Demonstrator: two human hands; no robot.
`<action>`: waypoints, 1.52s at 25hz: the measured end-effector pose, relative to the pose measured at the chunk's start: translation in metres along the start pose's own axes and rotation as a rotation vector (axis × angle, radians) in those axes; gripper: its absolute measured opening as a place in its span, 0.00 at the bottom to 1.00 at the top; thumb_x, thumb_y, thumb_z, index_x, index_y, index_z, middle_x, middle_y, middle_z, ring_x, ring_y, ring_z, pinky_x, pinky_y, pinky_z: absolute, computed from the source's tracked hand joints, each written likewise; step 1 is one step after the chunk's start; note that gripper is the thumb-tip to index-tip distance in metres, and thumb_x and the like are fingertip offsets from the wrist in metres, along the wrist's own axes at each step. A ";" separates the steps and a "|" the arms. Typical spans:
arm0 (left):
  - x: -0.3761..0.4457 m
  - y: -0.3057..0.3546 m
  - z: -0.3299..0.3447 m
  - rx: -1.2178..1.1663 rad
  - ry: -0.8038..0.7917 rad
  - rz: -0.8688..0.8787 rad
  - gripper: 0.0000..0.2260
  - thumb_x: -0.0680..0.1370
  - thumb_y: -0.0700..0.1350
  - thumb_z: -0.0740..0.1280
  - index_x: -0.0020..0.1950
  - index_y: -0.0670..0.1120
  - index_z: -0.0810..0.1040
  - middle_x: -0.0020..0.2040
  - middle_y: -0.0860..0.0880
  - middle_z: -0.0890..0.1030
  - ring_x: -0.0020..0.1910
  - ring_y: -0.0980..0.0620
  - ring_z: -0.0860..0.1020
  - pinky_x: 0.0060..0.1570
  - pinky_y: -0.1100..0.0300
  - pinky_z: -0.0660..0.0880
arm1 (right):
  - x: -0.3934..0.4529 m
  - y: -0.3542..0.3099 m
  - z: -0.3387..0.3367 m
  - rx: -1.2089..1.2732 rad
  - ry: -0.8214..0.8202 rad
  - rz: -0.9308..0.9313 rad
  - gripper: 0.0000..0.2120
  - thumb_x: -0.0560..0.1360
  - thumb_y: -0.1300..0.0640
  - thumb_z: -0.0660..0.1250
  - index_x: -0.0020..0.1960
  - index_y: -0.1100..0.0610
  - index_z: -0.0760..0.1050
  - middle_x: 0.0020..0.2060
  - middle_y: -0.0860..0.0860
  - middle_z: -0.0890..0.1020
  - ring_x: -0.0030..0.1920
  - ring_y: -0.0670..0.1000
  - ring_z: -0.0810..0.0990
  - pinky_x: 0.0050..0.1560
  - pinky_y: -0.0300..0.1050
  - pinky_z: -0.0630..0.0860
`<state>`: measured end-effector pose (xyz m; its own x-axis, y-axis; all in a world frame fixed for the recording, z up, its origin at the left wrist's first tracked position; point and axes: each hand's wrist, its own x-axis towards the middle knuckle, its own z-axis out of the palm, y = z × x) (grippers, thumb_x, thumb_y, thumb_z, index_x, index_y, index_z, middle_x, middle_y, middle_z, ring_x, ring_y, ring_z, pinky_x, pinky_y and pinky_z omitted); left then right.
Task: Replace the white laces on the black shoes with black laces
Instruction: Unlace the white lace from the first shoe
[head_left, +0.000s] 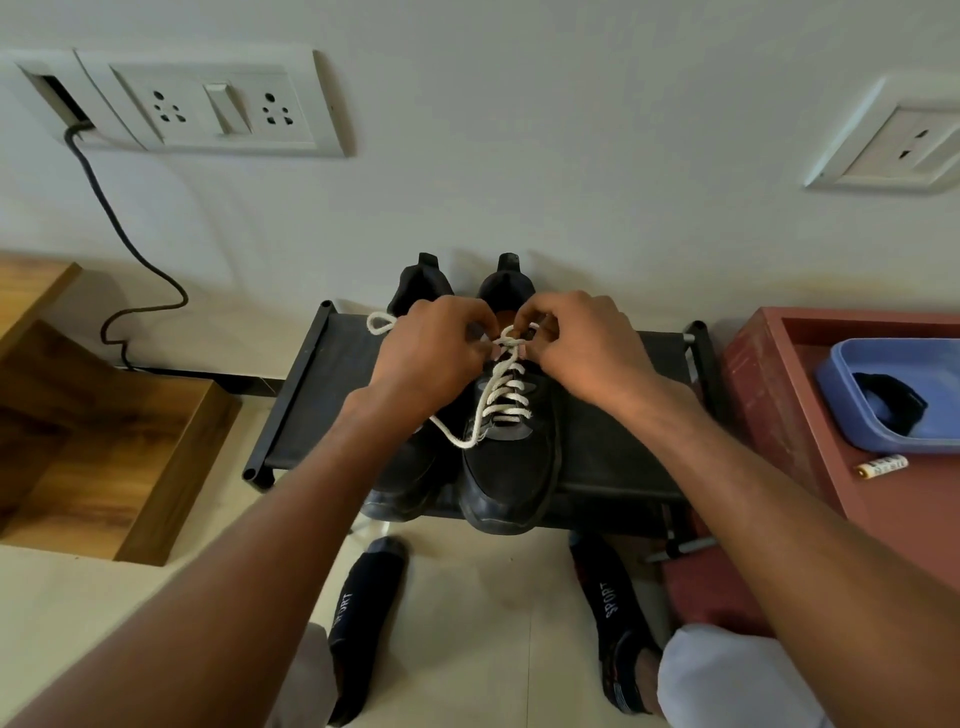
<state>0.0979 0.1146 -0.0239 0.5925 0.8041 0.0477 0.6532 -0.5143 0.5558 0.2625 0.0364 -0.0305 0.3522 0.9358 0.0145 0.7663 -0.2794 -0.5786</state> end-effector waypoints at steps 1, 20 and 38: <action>0.001 0.001 0.003 0.005 0.020 0.019 0.06 0.77 0.44 0.72 0.51 0.55 0.85 0.34 0.56 0.79 0.37 0.54 0.81 0.37 0.58 0.75 | -0.001 -0.002 0.001 -0.009 0.008 -0.018 0.07 0.76 0.53 0.76 0.52 0.44 0.84 0.40 0.44 0.82 0.43 0.50 0.82 0.42 0.44 0.75; 0.018 -0.003 0.025 -0.034 0.102 0.049 0.09 0.76 0.35 0.71 0.54 0.45 0.84 0.45 0.50 0.82 0.45 0.51 0.79 0.45 0.55 0.76 | -0.001 -0.001 0.012 -0.022 0.042 0.003 0.07 0.76 0.55 0.75 0.52 0.44 0.82 0.40 0.46 0.82 0.41 0.51 0.81 0.39 0.45 0.77; 0.018 -0.001 -0.051 -0.908 0.433 -0.237 0.08 0.82 0.46 0.68 0.59 0.45 0.76 0.43 0.48 0.80 0.33 0.52 0.75 0.33 0.55 0.74 | 0.002 -0.019 -0.018 0.657 -0.085 0.240 0.16 0.81 0.46 0.69 0.45 0.58 0.83 0.39 0.49 0.83 0.44 0.48 0.81 0.50 0.46 0.74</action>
<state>0.0835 0.1447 0.0192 0.1571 0.9863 0.0502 0.0222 -0.0544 0.9983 0.2580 0.0396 -0.0052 0.4073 0.8856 -0.2232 0.1797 -0.3173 -0.9311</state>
